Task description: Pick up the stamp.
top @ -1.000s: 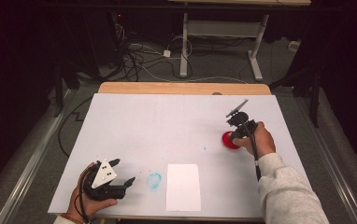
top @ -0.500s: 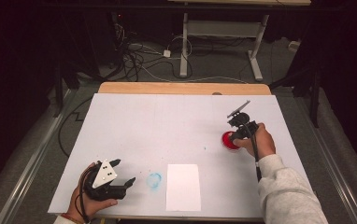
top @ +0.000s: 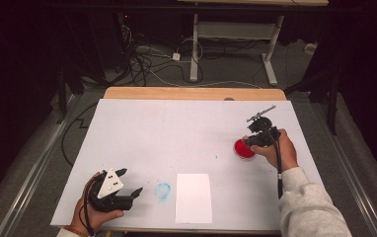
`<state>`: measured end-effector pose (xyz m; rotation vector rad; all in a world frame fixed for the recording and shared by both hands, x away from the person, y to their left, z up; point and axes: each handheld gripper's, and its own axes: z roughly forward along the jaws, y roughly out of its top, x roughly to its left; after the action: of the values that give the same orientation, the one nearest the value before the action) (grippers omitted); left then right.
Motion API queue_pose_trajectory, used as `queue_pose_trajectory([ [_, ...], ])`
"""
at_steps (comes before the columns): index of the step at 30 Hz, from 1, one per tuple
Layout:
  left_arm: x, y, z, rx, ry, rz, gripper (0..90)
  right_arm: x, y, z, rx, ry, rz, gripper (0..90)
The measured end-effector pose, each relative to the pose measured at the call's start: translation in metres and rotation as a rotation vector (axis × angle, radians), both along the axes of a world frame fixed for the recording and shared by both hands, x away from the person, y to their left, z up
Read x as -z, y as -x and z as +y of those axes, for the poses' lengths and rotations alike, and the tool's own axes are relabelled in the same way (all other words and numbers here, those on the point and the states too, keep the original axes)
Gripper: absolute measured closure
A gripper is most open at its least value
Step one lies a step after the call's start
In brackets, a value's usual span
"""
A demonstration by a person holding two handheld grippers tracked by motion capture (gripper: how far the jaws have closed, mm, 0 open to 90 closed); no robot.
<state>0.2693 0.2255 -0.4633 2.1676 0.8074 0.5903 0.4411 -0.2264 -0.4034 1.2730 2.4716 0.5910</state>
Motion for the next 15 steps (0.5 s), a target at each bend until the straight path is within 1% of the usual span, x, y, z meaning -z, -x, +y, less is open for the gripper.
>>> queue_pose_trajectory([
  [1,0.0,0.0,0.0,0.0,0.0,0.0,20.8,-0.002,0.004,-0.001,-0.009,-0.003,-0.022,76.9],
  [2,0.0,0.0,0.0,0.001,0.002,0.001,20.9,-0.003,0.007,-0.003,-0.022,-0.041,-0.027,76.9],
  [3,0.0,0.0,0.0,0.001,0.001,0.001,20.9,-0.003,0.007,-0.003,-0.022,-0.041,-0.027,76.9],
  [4,0.0,0.0,0.0,0.0,-0.001,0.0,20.9,-0.003,0.009,-0.005,-0.019,-0.066,-0.03,76.9],
  [5,0.0,0.0,-0.001,0.002,-0.003,-0.001,20.8,-0.003,0.016,-0.009,-0.02,-0.08,-0.064,77.0],
  [6,0.0,0.0,-0.001,0.002,-0.003,-0.001,20.8,-0.003,0.016,-0.009,-0.02,-0.08,-0.064,77.0],
  [7,0.0,0.0,-0.001,0.003,-0.005,-0.003,20.8,-0.003,0.018,-0.011,-0.019,-0.099,-0.069,76.9],
  [8,0.0,0.0,-0.001,0.004,-0.006,-0.003,20.8,-0.002,0.025,-0.015,-0.017,-0.124,-0.1,76.9],
  [9,0.0,0.0,-0.001,0.005,-0.005,-0.002,20.8,-0.001,0.026,-0.017,-0.013,-0.136,-0.102,76.9],
  [11,0.001,-0.001,-0.001,0.005,-0.008,0.001,20.8,0.0,0.031,-0.022,-0.027,-0.191,-0.132,76.9],
  [12,0.001,-0.001,-0.001,0.004,-0.007,0.001,20.8,0.0,0.031,-0.022,-0.027,-0.191,-0.132,76.9],
  [13,0.001,-0.001,-0.001,0.004,-0.009,0.003,20.8,0.001,0.036,-0.026,-0.025,-0.224,-0.145,76.9],
  [14,0.001,-0.002,-0.001,0.003,-0.011,0.004,20.8,0.001,0.036,-0.026,-0.025,-0.224,-0.145,76.9],
  [15,0.002,-0.002,-0.001,0.003,-0.014,0.005,20.8,0.003,0.041,-0.03,-0.03,-0.258,-0.159,76.9],
])
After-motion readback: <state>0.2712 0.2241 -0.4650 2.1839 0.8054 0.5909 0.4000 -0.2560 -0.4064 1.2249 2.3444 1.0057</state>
